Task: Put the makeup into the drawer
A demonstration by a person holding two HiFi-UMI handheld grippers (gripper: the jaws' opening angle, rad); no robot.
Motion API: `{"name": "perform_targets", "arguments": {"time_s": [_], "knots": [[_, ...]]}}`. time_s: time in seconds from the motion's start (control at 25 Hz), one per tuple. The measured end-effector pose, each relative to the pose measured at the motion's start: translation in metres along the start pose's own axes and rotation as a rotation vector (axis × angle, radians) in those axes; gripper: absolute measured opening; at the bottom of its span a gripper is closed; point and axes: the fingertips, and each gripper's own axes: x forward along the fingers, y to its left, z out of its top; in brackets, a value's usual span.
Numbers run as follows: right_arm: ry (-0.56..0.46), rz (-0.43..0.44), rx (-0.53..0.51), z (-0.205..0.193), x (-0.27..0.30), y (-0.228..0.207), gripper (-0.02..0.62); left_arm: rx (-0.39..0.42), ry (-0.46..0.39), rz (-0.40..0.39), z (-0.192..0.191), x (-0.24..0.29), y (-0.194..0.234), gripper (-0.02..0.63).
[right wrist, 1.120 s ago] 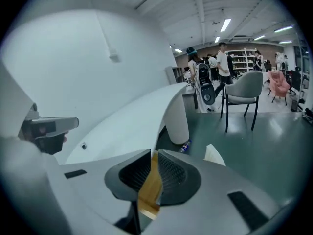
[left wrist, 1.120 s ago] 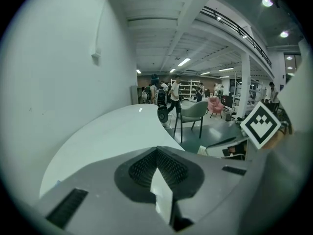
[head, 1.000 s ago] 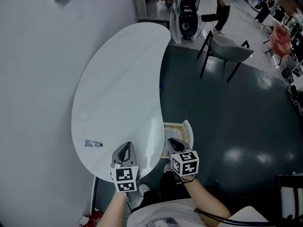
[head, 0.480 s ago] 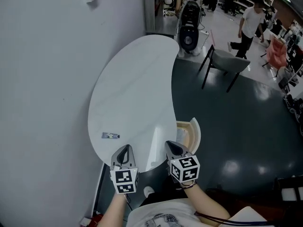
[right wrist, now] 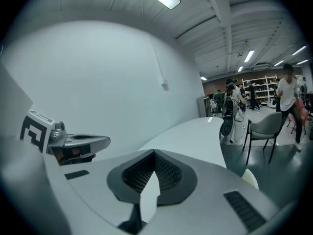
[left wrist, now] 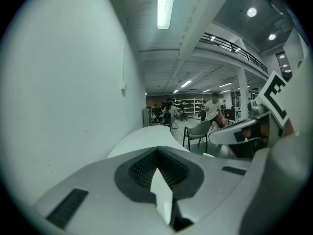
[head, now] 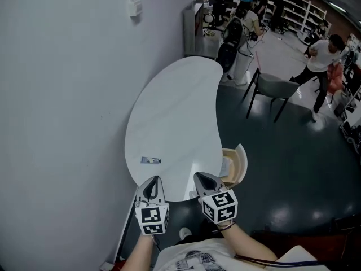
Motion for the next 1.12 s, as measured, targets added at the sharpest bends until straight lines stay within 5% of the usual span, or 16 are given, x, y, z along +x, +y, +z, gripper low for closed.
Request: {"name": "perform_targets", "arguments": {"time_s": [0.56, 1.12], "knots": [[-0.036, 0.054, -0.068, 0.012, -0.015, 0.088, 0.02, -0.041, -0.039, 0.019, -0.008, -0.074, 0.035, 0.017], [-0.018, 0.066, -0.084, 0.008, -0.014, 0.103, 0.02, -0.083, -0.049, 0.04, -0.011, -0.086, 0.048, 0.017]]}}
